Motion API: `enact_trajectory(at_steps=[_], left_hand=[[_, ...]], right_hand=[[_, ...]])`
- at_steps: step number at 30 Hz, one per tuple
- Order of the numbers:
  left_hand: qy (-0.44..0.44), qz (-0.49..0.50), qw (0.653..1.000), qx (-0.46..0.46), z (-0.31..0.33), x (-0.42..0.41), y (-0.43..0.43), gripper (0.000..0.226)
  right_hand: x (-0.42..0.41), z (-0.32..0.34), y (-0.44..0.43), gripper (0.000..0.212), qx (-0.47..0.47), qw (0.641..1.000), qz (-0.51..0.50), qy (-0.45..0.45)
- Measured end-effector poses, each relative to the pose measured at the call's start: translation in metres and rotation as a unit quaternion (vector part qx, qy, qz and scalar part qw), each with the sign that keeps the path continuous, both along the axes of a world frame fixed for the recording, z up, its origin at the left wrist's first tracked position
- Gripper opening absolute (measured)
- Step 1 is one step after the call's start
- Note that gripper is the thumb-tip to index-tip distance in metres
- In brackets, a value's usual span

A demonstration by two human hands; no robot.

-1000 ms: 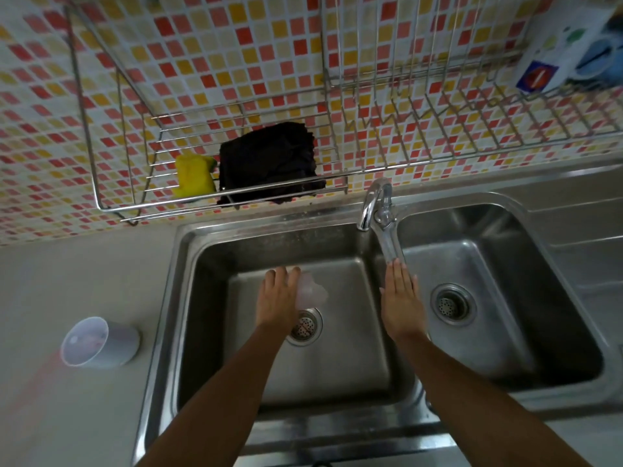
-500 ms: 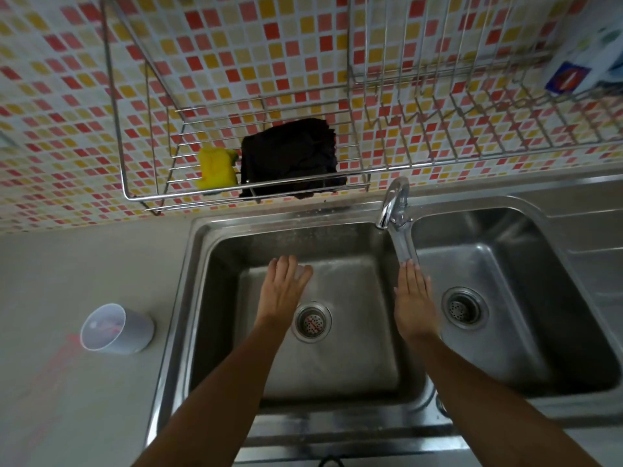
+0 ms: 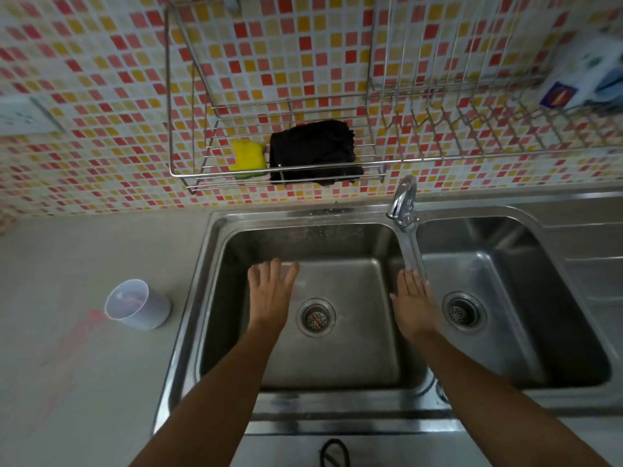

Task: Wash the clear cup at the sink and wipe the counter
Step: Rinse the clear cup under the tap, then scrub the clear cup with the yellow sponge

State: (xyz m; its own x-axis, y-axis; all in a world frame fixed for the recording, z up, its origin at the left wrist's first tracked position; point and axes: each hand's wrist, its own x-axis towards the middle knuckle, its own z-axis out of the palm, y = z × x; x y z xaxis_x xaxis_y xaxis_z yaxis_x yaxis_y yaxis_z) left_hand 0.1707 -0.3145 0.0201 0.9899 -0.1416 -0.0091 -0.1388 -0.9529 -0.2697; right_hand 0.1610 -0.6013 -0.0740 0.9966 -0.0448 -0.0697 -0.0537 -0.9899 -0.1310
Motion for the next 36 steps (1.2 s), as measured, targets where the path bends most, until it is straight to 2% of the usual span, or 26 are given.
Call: enact_trajectory(at_steps=[2, 4, 8, 11, 14, 16, 17, 18, 20, 22, 24, 27, 29, 32, 34, 36], left_hand=[[-0.002, 0.026, 0.999, -0.032, -0.003, -0.015, 0.007, 0.079], [0.009, 0.055, 0.996, -0.068, -0.007, -0.03, 0.015, 0.074], [-0.013, 0.109, 0.983, -0.149, -0.004, -0.051, 0.032, 0.073], [-0.037, 0.129, 0.969, -0.209, 0.009, -0.051, 0.046, 0.071], [-0.067, 0.141, 0.951, -0.268, 0.033, -0.042, 0.06, 0.075], [-0.084, 0.134, 0.941, -0.298, 0.05, -0.033, 0.069, 0.074], [-0.095, 0.127, 0.937, -0.312, 0.058, -0.027, 0.074, 0.073], [-0.106, 0.121, 0.93, -0.329, 0.065, -0.02, 0.078, 0.072], [-0.124, 0.115, 0.914, -0.368, 0.08, -0.008, 0.089, 0.074], [-0.13, 0.099, 0.901, -0.402, 0.093, 0.0, 0.099, 0.077], [-0.131, 0.099, 0.887, -0.433, 0.104, 0.003, 0.109, 0.08], [-0.132, 0.096, 0.881, -0.444, 0.111, 0.007, 0.122, 0.081], [-0.126, 0.095, 0.881, -0.447, 0.11, 0.009, 0.13, 0.079], [-0.11, 0.088, 0.879, -0.456, 0.107, 0.009, 0.138, 0.075], [-0.106, 0.067, 0.88, -0.459, 0.106, 0.007, 0.142, 0.074], [-0.101, 0.043, 0.881, -0.459, 0.106, 0.006, 0.147, 0.074]], right_hand=[[-0.019, -0.002, 0.013, 0.055, -0.006, 1.0, 0.018, -0.006], [-0.039, -0.002, 0.032, 0.057, 0.011, 0.999, 0.036, 0.029], [-0.052, 0.034, 0.086, 0.059, 0.122, 0.989, 0.082, -0.02], [-0.031, 0.103, 0.138, 0.05, 0.228, 0.957, 0.111, -0.142], [-0.001, 0.189, 0.186, 0.039, 0.299, 0.887, 0.143, -0.321], [0.022, 0.241, 0.209, 0.035, 0.325, 0.848, 0.156, -0.389], [0.034, 0.262, 0.219, 0.034, 0.324, 0.842, 0.157, -0.403], [0.049, 0.28, 0.227, 0.033, 0.311, 0.848, 0.154, -0.401], [0.081, 0.304, 0.241, 0.035, 0.259, 0.892, 0.136, -0.345], [0.112, 0.315, 0.25, 0.036, 0.193, 0.944, 0.107, -0.247], [0.134, 0.316, 0.257, 0.033, 0.163, 0.972, 0.088, -0.144], [0.152, 0.308, 0.265, 0.029, 0.181, 0.981, 0.044, -0.05], [0.16, 0.306, 0.269, 0.029, 0.146, 0.988, 0.018, -0.036], [0.165, 0.307, 0.27, 0.017, 0.125, 0.991, 0.021, -0.043], [0.163, 0.308, 0.268, 0.014, 0.199, 0.977, 0.021, -0.073], [0.149, 0.314, 0.266, 0.015, 0.306, 0.939, 0.052, -0.147]])
